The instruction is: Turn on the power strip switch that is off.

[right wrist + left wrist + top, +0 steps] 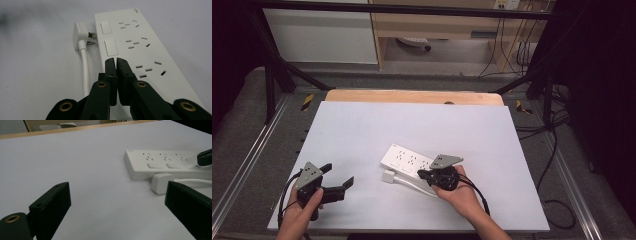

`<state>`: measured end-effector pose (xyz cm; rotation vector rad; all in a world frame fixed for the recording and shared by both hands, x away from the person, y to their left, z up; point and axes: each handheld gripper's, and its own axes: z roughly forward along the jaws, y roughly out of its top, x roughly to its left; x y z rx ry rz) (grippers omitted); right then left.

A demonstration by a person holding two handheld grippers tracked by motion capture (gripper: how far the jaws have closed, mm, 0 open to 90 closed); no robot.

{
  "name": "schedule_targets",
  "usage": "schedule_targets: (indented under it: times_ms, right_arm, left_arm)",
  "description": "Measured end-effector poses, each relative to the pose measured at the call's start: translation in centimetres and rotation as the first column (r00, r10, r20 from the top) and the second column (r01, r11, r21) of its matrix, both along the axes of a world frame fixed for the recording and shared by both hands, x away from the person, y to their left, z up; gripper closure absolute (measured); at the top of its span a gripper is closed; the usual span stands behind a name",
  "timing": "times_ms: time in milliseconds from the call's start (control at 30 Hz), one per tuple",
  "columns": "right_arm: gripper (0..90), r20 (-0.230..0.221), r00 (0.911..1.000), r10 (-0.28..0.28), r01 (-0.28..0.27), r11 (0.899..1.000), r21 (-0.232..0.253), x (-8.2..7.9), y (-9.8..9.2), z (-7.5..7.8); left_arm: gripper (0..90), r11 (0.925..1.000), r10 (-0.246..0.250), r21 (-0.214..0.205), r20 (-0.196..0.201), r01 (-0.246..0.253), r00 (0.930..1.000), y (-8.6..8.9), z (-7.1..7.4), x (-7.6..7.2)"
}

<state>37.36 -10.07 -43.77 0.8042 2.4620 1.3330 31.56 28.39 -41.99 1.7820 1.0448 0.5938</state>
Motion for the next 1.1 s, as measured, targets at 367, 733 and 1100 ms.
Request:
schedule_targets:
  times_ms: [367,733,1100]
  right_arm:
    - [90.0,-0.011,0.9999,-0.006,0.006,1.0,-0.003,0.05,-0.08,-0.22]
    - [90.0,0.006,0.9998,-0.021,0.021,1.0,-0.003,0.21,-0.23,-0.31]
    - [90.0,0.01,0.9998,-0.02,0.02,1.0,-0.006,0.25,-0.24,-0.49]
  left_arm:
    - [6.8,1.0,-0.001,0.0,0.0,0.001,1.0,0.0,0.01,-0.01]
    - [6.8,1.0,-0.003,-0.001,0.0,0.003,1.0,0.0,0.01,-0.01]
    - [6.8,1.0,-0.002,0.001,-0.001,0.002,1.0,0.0,0.01,-0.01]
